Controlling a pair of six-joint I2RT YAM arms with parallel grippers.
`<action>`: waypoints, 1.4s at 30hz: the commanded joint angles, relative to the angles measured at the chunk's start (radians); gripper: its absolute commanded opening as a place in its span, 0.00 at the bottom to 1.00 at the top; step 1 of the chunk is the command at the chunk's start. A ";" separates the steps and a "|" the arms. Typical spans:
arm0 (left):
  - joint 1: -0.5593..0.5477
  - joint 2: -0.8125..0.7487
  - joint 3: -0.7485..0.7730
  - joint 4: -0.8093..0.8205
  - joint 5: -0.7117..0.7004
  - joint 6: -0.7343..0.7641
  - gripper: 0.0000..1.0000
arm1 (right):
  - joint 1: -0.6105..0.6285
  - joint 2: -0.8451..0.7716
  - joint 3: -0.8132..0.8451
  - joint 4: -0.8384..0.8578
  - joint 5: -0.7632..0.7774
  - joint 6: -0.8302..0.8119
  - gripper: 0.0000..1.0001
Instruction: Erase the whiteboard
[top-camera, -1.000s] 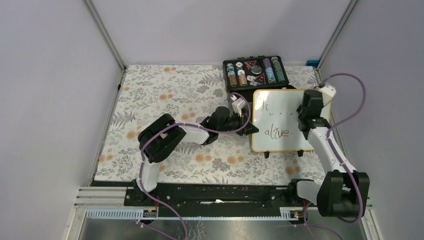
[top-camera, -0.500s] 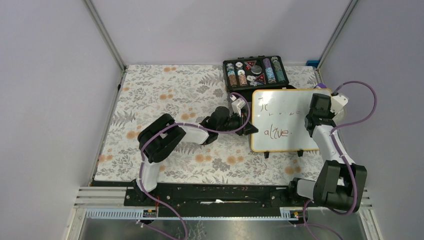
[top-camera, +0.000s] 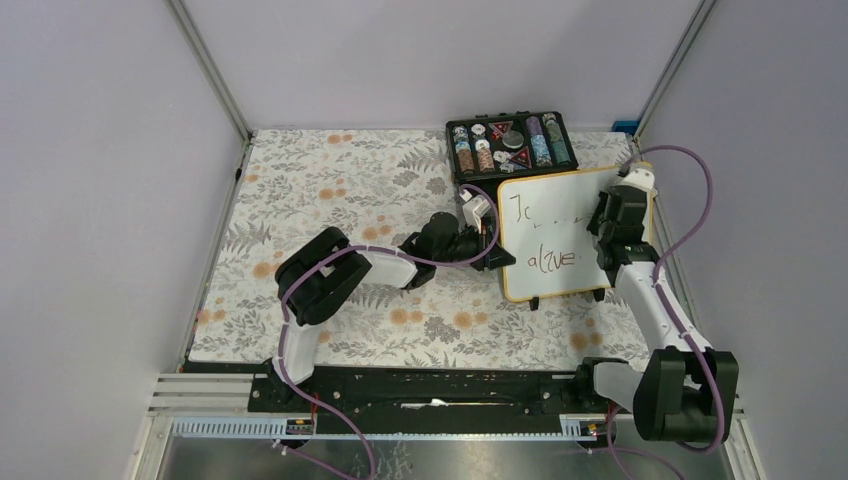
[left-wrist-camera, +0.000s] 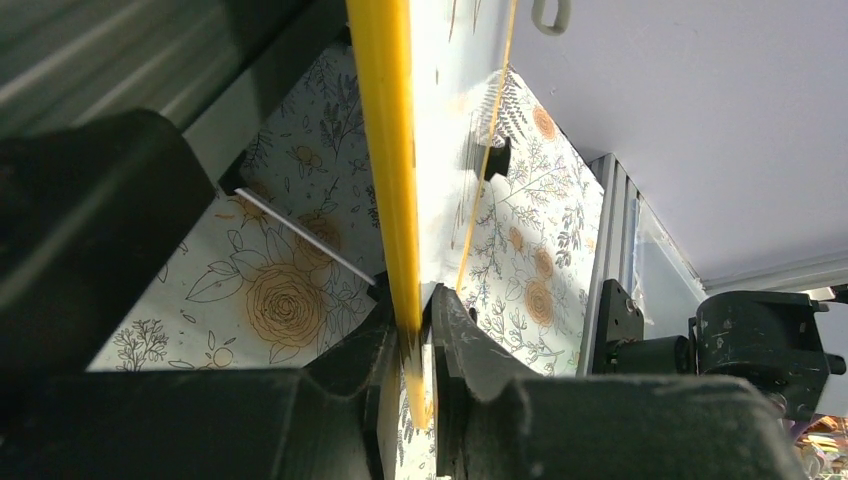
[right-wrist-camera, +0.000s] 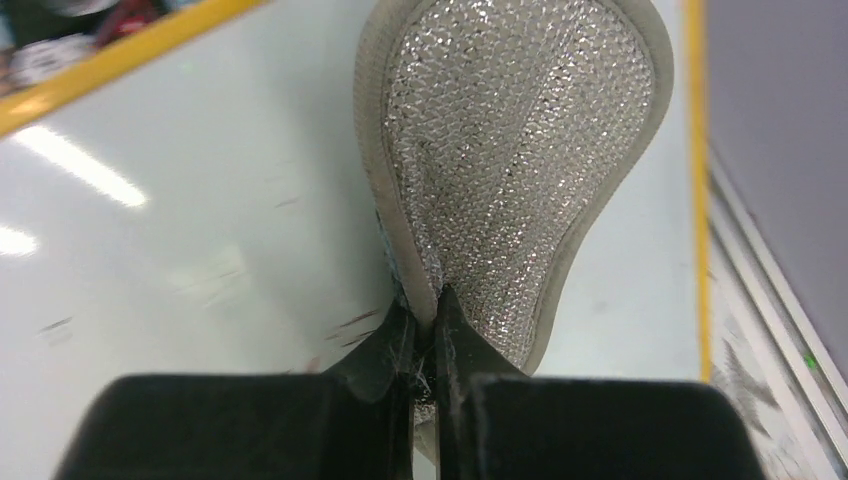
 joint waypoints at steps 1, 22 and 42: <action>0.057 0.019 -0.014 -0.103 -0.157 0.074 0.00 | 0.169 0.030 0.050 0.049 -0.337 -0.043 0.00; 0.058 0.002 -0.026 -0.085 -0.111 0.070 0.00 | 0.367 -0.138 0.031 0.008 -0.148 0.100 0.00; 0.057 0.103 -0.027 0.214 0.052 -0.105 0.54 | 0.285 -0.204 0.010 -0.024 0.047 0.063 0.00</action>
